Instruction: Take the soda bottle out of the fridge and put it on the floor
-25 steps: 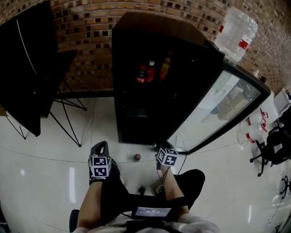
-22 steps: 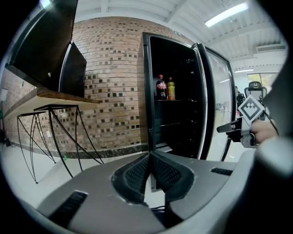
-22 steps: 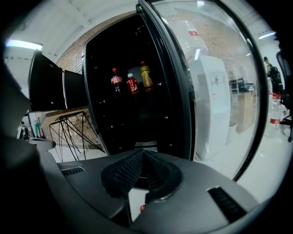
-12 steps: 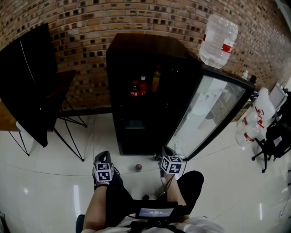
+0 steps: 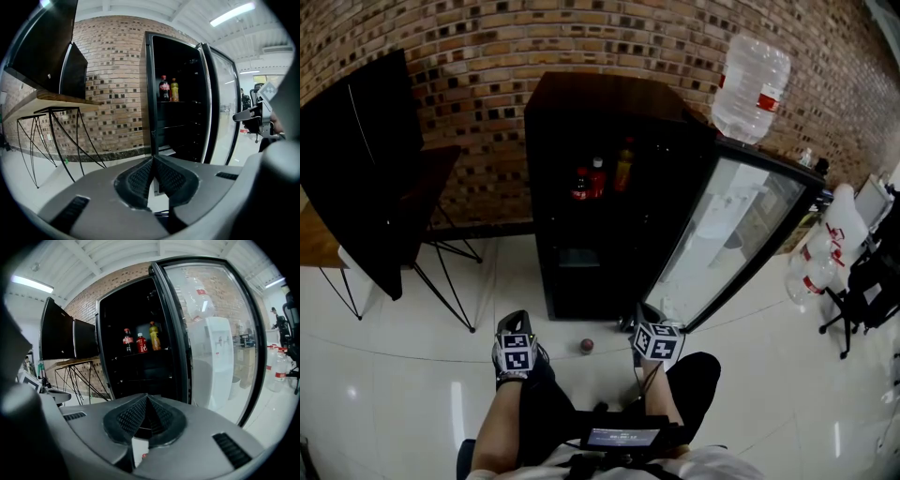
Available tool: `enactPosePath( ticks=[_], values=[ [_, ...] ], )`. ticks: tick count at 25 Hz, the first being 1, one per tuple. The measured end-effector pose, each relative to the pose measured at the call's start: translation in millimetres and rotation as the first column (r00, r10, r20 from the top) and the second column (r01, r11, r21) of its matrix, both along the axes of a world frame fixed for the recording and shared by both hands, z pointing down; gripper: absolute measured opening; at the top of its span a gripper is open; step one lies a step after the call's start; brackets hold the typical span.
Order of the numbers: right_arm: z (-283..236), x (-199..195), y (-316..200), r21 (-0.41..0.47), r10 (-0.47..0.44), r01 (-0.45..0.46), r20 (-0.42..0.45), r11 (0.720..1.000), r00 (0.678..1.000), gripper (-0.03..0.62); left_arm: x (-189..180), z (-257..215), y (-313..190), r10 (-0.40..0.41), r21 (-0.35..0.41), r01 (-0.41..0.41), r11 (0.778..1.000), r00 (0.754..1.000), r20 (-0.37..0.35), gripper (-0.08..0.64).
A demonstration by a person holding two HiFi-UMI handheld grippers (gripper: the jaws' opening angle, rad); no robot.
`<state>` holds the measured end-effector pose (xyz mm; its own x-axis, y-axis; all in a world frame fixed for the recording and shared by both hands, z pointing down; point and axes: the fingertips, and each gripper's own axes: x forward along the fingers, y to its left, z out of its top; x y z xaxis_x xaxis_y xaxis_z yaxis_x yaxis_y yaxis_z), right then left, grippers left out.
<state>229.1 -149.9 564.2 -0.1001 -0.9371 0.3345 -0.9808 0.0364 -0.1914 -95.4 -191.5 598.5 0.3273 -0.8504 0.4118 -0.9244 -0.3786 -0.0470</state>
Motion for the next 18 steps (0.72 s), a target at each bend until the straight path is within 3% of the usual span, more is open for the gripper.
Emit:
enactPosePath(
  ticks=[18],
  values=[
    [-11.2, -6.7, -2.3, 0.023, -0.021, 0.022, -0.048, 0.999, 0.999, 0.011, -1.0, 0.0, -1.6, 0.000, 0.000, 0.000, 1.000, 1.000, 0.000, 0.001]
  ],
)
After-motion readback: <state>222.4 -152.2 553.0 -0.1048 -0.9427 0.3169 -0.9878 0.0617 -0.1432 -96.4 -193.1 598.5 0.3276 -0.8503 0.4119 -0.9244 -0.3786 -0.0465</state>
